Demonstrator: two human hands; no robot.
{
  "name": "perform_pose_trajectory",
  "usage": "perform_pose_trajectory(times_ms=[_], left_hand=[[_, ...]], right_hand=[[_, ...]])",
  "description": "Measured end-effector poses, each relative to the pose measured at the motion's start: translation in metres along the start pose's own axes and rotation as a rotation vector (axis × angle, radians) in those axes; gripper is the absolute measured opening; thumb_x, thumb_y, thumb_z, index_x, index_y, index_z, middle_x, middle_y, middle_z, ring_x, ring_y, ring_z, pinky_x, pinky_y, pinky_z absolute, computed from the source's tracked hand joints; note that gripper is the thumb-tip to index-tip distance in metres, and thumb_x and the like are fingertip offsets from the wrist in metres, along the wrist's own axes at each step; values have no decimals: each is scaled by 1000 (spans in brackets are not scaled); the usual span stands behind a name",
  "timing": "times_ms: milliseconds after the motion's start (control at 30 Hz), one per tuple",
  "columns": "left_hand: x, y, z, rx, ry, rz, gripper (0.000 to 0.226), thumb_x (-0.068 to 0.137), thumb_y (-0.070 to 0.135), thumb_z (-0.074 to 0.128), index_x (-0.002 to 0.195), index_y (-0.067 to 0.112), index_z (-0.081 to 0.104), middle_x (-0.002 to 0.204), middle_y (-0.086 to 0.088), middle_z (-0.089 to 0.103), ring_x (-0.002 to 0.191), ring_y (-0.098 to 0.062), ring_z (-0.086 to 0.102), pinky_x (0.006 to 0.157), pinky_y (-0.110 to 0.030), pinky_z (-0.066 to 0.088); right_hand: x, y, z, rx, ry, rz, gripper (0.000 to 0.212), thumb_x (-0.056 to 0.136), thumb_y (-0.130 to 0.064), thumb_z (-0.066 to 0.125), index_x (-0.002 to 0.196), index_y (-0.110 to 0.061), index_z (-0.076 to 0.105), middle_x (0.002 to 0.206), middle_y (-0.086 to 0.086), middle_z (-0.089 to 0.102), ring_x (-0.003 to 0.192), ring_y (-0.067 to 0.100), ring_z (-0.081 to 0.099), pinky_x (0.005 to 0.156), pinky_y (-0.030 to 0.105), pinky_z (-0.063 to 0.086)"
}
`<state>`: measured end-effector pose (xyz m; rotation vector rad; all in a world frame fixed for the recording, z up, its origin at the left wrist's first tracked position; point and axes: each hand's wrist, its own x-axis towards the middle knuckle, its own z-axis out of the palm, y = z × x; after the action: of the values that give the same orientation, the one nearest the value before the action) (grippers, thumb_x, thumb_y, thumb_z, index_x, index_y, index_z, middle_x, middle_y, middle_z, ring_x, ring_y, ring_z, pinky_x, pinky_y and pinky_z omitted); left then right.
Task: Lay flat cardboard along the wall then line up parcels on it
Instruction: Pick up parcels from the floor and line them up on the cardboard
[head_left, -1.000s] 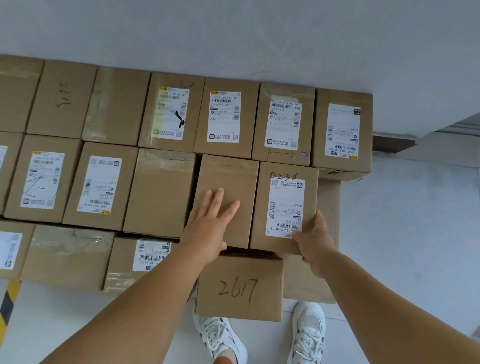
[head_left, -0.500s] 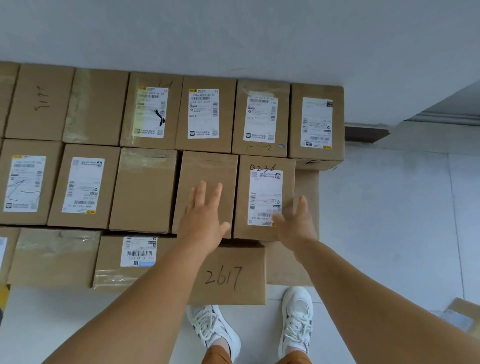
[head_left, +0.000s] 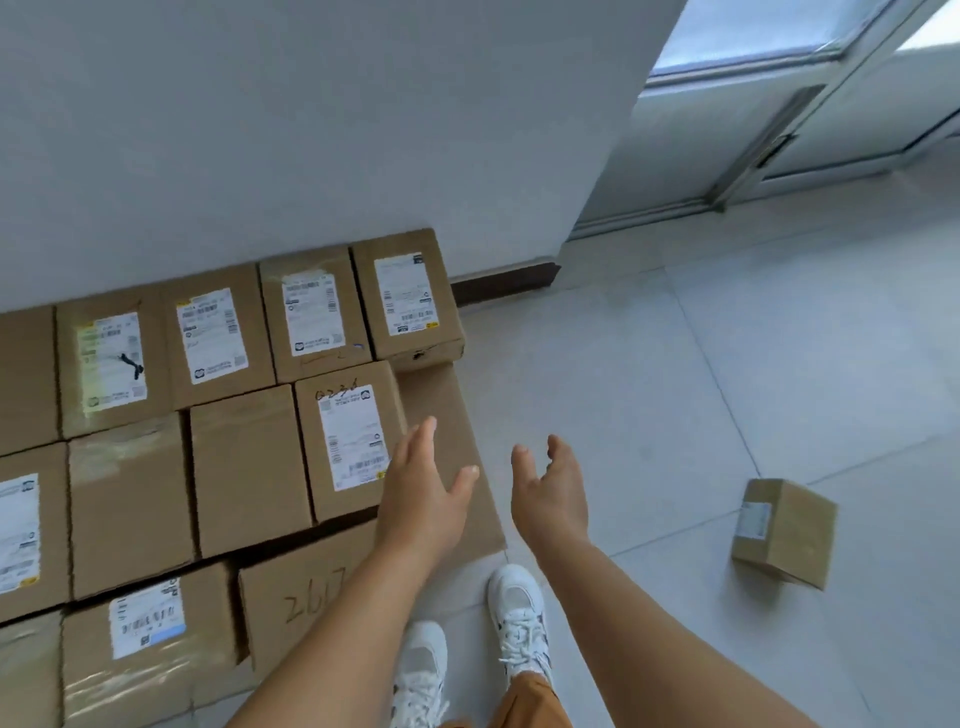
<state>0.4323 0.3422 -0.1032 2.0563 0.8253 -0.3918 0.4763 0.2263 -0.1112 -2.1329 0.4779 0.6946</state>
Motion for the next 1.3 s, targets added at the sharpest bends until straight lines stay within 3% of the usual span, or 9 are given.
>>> perform_pose_trajectory(times_ms=[333, 567, 700, 1033, 1300], left_hand=[[-41, 94, 80, 153, -273, 214, 72, 91, 35, 58, 151, 17, 22, 155, -3, 26, 141, -19, 29, 111, -31, 25], [-77, 151, 181, 243, -428, 328, 71, 92, 39, 56, 151, 20, 20, 155, 0, 27, 138, -20, 33, 109, -36, 31], [-92, 174, 249, 279, -505, 323, 72, 93, 40, 55, 151, 23, 17, 155, 1, 27, 138, -20, 34, 107, -35, 32], [-94, 220, 431, 398, -509, 156, 74, 94, 43, 52, 152, 22, 11, 156, -1, 26, 138, -25, 34, 109, -38, 31], [-43, 216, 538, 417, -552, 67, 78, 93, 44, 53, 152, 22, 8, 154, -5, 31, 137, -26, 36, 110, -40, 33]], right_hand=[[-29, 76, -126, 298, 328, 233, 64, 95, -41, 50, 148, -15, 27, 152, 3, 33, 137, 19, 36, 107, 32, 30], [-35, 162, -211, 416, 475, 381, 69, 93, -45, 54, 149, -17, 24, 153, 0, 30, 136, 20, 37, 96, 27, 32], [-20, 218, -256, 462, 521, 436, 69, 94, -43, 52, 150, -16, 23, 155, 2, 29, 138, 21, 34, 106, 29, 30], [65, 351, -376, 490, 396, 513, 73, 93, -48, 51, 152, -19, 17, 157, -1, 23, 138, 24, 34, 104, 36, 34], [152, 407, -395, 488, 245, 535, 64, 96, -43, 47, 150, -21, 19, 153, 1, 29, 133, 26, 39, 98, 35, 35]])
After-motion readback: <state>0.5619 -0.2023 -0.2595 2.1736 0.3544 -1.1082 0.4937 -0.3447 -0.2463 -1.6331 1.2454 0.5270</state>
